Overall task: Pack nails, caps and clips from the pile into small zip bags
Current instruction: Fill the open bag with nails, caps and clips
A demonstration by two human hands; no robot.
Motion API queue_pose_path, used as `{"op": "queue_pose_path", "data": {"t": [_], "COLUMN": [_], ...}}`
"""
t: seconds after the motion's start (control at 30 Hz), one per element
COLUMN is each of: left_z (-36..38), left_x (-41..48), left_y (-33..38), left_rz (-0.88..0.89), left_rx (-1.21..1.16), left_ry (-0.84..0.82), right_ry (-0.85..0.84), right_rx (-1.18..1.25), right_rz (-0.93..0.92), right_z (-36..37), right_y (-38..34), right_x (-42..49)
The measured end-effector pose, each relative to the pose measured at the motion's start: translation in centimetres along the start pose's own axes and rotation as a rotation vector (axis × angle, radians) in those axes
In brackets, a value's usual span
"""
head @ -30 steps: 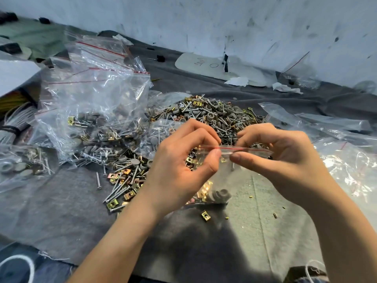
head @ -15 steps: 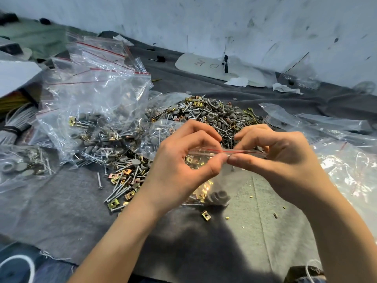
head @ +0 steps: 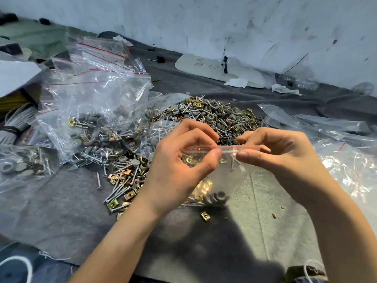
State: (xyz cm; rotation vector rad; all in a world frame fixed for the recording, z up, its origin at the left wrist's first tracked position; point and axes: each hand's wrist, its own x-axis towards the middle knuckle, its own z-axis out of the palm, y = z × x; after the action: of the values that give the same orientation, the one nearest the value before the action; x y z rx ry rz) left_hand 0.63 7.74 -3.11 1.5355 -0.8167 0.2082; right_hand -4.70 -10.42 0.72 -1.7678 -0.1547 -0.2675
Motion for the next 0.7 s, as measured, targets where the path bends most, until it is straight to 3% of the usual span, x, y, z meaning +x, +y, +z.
{"op": "queue_pose_path", "data": {"t": [0.47,0.7], "left_z": [-0.25,-0.09], "left_x": [0.01,0.13], "left_y": [-0.1,-0.09], "left_rz": [-0.047,-0.037], "left_rx": [0.003,0.0], "left_ry": [0.003,-0.029], "right_ry": [-0.04,0.039], "right_rx": [0.014,-0.011], "right_rz": [0.009,0.039], "right_z": [0.37,0.06], "right_y": [-0.02,0.23], "right_x": [-0.02,0.14]}}
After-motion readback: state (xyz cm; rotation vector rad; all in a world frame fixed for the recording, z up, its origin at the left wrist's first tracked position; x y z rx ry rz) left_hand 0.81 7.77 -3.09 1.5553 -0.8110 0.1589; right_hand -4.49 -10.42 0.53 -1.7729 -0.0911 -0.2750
